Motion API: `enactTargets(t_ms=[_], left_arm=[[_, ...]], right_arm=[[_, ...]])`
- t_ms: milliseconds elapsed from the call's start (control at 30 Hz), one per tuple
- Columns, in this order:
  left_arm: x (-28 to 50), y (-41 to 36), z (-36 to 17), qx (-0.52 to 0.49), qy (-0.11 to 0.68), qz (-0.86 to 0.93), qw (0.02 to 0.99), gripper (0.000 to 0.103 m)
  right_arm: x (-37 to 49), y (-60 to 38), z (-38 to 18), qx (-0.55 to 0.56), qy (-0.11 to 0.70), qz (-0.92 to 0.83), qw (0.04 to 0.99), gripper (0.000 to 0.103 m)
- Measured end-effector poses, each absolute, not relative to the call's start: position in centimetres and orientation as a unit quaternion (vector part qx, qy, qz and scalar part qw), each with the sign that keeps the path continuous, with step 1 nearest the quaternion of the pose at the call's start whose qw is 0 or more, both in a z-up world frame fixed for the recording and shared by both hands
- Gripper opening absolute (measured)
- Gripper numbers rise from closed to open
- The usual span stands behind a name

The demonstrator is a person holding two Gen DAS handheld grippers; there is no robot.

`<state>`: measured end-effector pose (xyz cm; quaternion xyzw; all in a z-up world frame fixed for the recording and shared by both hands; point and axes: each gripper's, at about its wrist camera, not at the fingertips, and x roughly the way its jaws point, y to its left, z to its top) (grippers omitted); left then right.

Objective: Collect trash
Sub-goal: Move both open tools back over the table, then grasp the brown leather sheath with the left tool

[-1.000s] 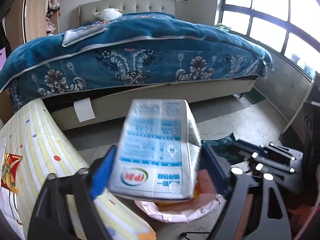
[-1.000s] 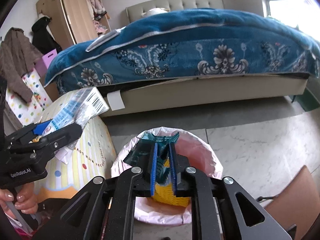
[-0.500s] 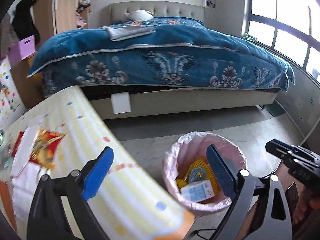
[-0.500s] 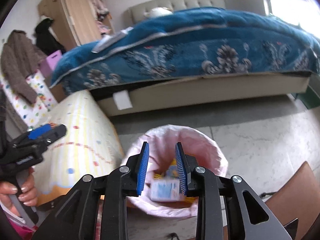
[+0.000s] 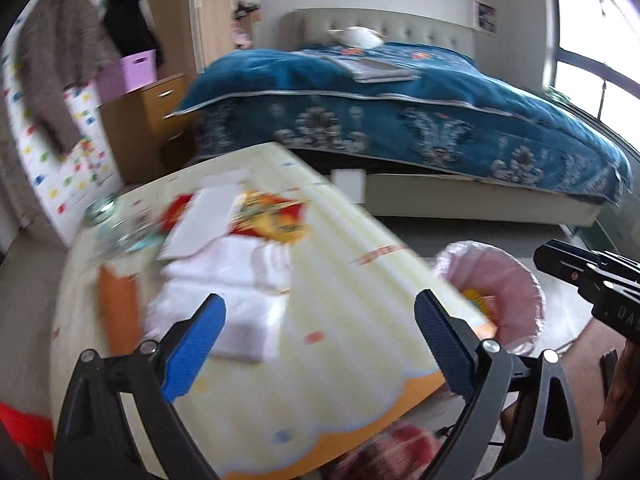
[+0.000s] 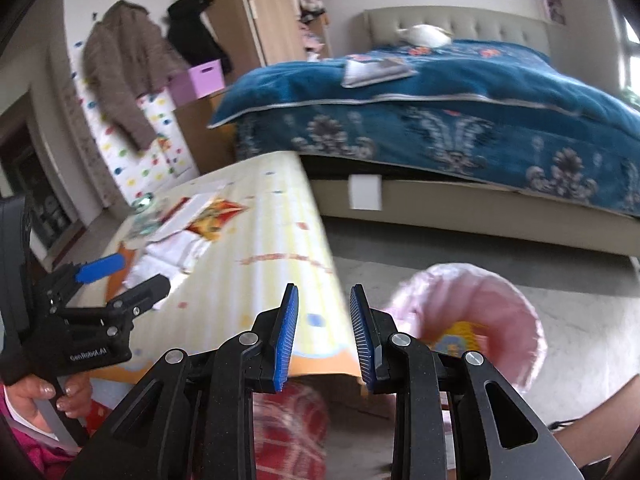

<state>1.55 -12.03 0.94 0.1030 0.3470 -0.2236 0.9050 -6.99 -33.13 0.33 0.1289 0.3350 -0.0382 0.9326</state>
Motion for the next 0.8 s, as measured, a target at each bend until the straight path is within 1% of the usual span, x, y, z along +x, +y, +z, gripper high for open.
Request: enactTargets(t_ms=[200,433,700,767,800], left_arm=[[2.1,-5.0,1.1,0.077,0.347,-0.157,0.922,0.093],[3.5,2.2,0.2,0.046,0.36,-0.084,0.928,0.093],[5.9,5.0,-1.5,0.033,0.393,-0.035,0.918,0.093],[6.5,4.8,-2.0,0.041,0.397,-0.029,0.917,0.094],[6.8,4.7,-2.2,0.046,0.399,-0.026,0.916,0.094]], right_arm=[[-4.2,-27.1,1.3,0.094,0.345,0.007,0.934,0.029],[-1.5,-22.8,1.3,0.069,0.35,0.041,0.933,0.03],[2.2,-19.1,0.8,0.037,0.353,0.069,0.932,0.03],[2.9,-18.8,0.8,0.033,0.352,0.072,0.933,0.034],[3.4,-18.6,0.7,0.033,0.351,0.073,0.933,0.037]])
